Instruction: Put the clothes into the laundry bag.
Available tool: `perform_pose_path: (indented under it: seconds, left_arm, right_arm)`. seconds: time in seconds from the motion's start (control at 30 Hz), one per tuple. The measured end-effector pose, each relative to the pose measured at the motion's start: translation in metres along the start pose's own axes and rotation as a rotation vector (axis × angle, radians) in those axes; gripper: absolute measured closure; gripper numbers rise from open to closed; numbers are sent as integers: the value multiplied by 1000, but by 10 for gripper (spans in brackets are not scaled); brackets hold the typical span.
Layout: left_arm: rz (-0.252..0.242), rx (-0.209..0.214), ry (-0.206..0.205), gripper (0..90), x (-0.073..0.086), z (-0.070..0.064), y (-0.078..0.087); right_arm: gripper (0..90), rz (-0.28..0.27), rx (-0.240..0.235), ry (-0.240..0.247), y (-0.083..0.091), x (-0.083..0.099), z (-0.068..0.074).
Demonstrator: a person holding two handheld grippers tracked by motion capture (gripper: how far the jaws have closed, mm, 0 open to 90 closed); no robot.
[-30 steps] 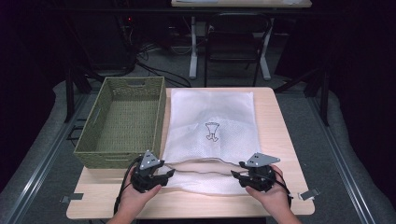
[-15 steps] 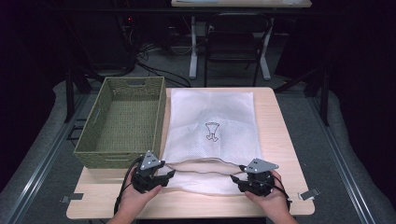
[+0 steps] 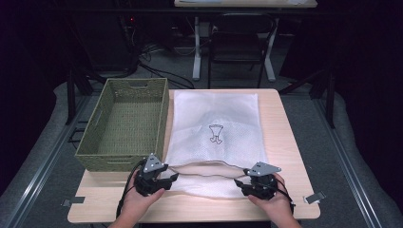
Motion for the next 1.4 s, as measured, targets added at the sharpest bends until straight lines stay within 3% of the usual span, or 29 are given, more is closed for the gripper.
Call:
perform_pose_path:
  seconds: [0.27, 0.3, 0.4, 1.4]
  left_arm:
    - [1, 1, 6, 454, 1, 0, -1]
    - [-4, -19, 8, 454, 1, 0, -2]
    - [3, 5, 7, 454, 1, 0, -2]
    - [20, 7, -2, 451, 2, -3, -7]
  right_arm:
    - [470, 13, 1, 4, -2, 2, 1]
    - [470, 13, 1, 5, -3, 2, 1]
    - [471, 13, -1, 6, -3, 2, 1]
    - [469, 20, -14, 40, -7, 2, 8]
Point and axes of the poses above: each handheld gripper's, and its own axes: y roughly backward along the jaws, x roughly out of its underside, z roughly to its left, the point moved 5 cm from there along -y, roughly forward along the jaws, and after that the axes turned 7 degrees about -y, right-handed, at the moved point
